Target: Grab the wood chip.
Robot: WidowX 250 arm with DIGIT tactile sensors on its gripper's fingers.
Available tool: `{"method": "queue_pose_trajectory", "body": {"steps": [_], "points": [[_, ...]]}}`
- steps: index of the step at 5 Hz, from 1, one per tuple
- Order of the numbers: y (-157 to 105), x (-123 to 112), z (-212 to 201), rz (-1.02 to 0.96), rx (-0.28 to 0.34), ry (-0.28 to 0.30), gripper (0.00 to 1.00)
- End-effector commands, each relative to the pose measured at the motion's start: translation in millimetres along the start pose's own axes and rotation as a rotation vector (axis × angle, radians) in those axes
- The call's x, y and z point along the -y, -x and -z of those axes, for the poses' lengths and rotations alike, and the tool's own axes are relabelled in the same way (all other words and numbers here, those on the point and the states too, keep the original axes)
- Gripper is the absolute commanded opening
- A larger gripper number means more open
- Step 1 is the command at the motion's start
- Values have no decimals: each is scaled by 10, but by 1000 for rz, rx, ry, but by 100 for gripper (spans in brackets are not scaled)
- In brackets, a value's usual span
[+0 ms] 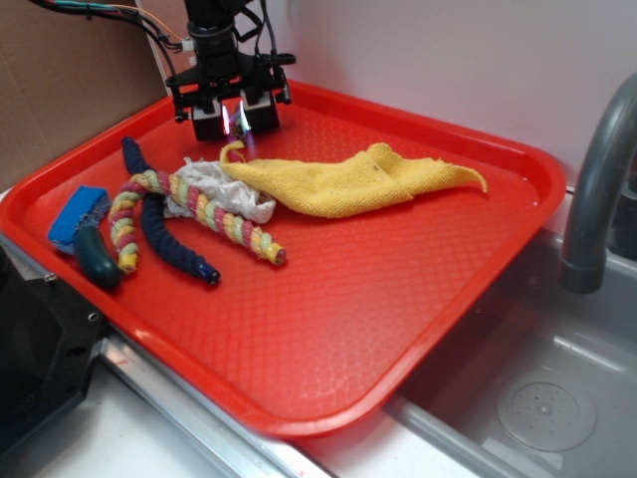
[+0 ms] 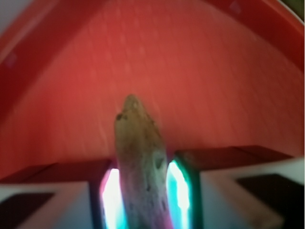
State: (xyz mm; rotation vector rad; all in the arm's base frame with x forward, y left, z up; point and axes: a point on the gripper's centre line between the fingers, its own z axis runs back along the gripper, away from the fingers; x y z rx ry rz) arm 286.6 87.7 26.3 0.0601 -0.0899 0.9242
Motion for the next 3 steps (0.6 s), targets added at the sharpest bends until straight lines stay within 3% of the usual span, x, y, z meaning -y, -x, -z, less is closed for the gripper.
{"method": "queue_pose_trajectory", "body": {"steps": [1,2,3], "points": [[243,-357,-1227,255,62,94,0],[573,-181,-1759,500,67,148,0],[788,-129,-1953,661,33,168,0]]}}
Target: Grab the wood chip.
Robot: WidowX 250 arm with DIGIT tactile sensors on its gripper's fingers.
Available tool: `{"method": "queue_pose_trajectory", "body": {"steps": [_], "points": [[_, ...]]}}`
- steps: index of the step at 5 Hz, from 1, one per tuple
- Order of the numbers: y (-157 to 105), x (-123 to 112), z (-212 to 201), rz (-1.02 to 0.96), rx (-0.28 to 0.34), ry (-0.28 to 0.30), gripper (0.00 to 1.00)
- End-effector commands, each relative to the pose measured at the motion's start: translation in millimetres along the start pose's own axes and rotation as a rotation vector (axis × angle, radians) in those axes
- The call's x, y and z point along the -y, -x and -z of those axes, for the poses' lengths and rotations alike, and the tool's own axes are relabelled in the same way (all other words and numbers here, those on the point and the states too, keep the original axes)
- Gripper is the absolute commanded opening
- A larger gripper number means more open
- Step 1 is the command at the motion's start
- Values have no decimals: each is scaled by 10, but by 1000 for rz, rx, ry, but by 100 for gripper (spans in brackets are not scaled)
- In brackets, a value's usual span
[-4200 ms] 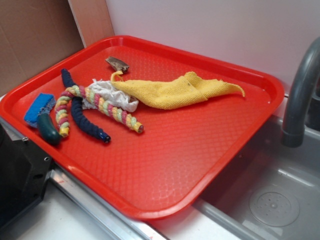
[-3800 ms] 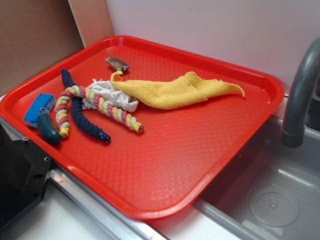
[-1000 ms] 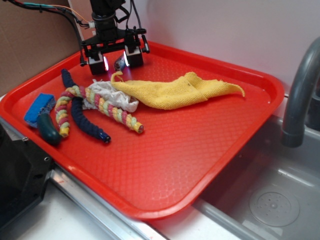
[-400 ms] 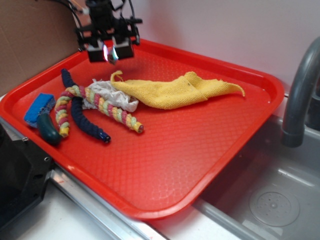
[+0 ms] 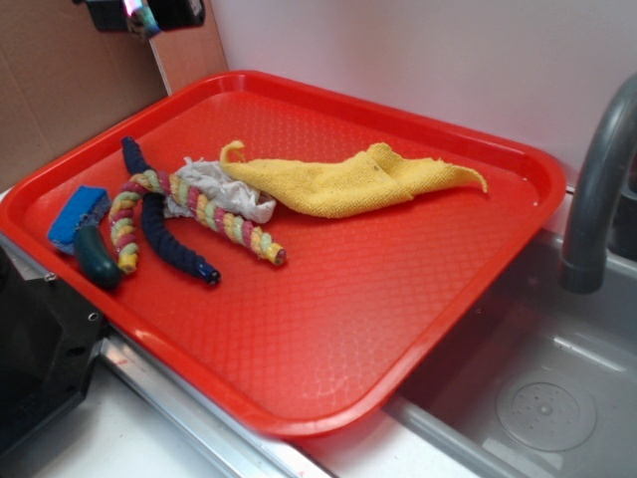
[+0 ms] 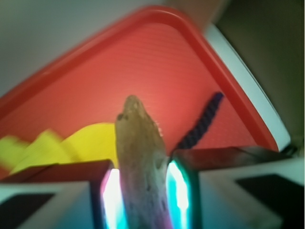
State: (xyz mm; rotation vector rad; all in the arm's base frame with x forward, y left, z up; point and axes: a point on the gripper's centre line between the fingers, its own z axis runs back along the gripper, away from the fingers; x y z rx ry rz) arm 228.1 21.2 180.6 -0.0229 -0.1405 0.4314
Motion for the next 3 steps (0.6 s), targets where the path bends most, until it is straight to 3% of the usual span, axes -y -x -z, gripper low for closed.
{"method": "queue_pose_trajectory", "body": {"steps": [1,2,3], "points": [[273,241,-420,314,-33,59,0],[299,486,-337,418,-52,31,0],[779,432,-477,422,-53,16,0]]}}
